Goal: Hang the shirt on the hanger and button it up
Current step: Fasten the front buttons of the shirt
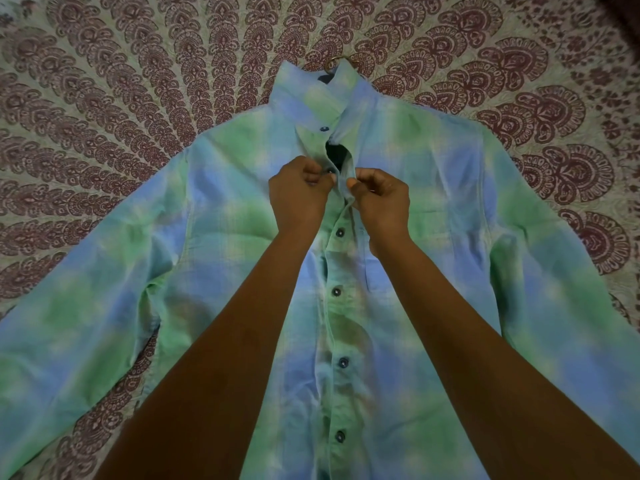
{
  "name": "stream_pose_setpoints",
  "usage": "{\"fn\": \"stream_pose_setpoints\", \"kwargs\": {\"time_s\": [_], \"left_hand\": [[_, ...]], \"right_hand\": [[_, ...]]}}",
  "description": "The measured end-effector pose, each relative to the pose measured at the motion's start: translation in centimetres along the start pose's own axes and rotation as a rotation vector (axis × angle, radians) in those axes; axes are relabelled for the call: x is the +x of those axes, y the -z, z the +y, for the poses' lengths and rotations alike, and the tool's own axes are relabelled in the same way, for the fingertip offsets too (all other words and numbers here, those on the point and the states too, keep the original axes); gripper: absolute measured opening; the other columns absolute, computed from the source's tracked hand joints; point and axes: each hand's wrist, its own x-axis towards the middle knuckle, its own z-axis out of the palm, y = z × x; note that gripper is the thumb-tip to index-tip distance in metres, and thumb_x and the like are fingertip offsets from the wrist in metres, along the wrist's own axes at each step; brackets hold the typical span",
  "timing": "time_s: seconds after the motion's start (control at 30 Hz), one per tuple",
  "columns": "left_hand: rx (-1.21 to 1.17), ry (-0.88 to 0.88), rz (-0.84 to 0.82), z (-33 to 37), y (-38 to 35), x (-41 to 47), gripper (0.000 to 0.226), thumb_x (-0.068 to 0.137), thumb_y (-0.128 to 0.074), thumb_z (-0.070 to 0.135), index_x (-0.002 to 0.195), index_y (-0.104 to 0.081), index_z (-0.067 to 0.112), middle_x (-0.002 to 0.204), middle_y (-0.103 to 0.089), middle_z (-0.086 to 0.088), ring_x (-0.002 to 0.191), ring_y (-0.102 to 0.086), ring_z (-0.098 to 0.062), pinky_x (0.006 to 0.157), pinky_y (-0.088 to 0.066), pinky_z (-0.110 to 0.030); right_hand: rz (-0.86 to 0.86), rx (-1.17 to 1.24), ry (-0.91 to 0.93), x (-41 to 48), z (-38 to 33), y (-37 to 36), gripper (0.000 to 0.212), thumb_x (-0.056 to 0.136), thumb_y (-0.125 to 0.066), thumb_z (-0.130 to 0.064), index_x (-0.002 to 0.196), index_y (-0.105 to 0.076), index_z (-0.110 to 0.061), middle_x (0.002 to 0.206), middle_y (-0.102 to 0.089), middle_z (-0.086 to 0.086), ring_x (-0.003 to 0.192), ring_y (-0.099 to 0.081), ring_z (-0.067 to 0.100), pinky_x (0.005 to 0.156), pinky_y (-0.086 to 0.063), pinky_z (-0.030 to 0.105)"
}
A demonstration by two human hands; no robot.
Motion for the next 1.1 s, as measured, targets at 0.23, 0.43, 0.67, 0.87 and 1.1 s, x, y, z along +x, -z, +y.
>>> {"fn": "stream_pose_setpoints", "kwargs": {"time_s": [0.23,0.43,0.67,0.87,1.1], "left_hand": [[-0.095,0.155,-0.004,0.1,-2.3,0.2,0.007,0.077,-0.067,0.011,0.08,-0.068,0.005,0.079,-0.071,-0.01,0.067,-0.059,-0.011,0.059,-0.042,-0.012],[-0.067,0.104,-0.018,0.2,-2.5,0.2,0.005,0.077,-0.066,0.011,0.078,-0.066,0.006,0.07,-0.062,-0.002,0.067,-0.058,-0.013,0.058,-0.041,-0.011],[-0.038,-0.052,-0.014,0.3,-2.2,-0.4,0.006,0.07,-0.066,0.004,0.074,-0.061,0.003,0.067,-0.063,-0.011,0.062,-0.061,-0.022,0.063,-0.051,-0.034],[0.042,-0.05,0.017,0.3,-1.2,-0.1,0.014,0.075,-0.063,0.005,0.088,-0.069,0.006,0.08,-0.071,-0.008,0.073,-0.064,-0.017,0.064,-0.045,-0.018],[-0.204,0.179,-0.035,1.7,-0.7,0.5,0.009,0.073,-0.067,0.006,0.079,-0.073,0.008,0.071,-0.068,-0.004,0.066,-0.064,-0.017,0.077,-0.056,-0.03]], "right_hand": [[-0.129,-0.042,-0.011,1.0,0.9,0.1,0.017,0.086,-0.055,0.001,0.097,-0.066,-0.007,0.086,-0.065,0.006,0.082,-0.06,0.018,0.081,-0.051,0.035],[-0.141,-0.018,-0.007,1.4,1.1,0.4,0.018,0.085,-0.055,0.004,0.096,-0.068,0.0,0.079,-0.064,0.006,0.077,-0.058,0.018,0.077,-0.049,0.033],[-0.132,-0.052,0.021,1.5,1.0,0.6,0.016,0.086,-0.056,0.0,0.095,-0.069,0.0,0.087,-0.068,0.012,0.081,-0.062,0.02,0.084,-0.052,0.037],[-0.011,-0.084,0.159,0.5,0.6,0.1,0.01,0.081,-0.064,-0.003,0.091,-0.069,-0.001,0.083,-0.066,0.004,0.072,-0.06,0.01,0.079,-0.053,0.03],[0.036,-0.072,0.11,0.1,0.3,-0.3,0.014,0.082,-0.065,-0.003,0.096,-0.068,-0.001,0.087,-0.065,0.002,0.074,-0.059,0.005,0.082,-0.051,0.025]]}}
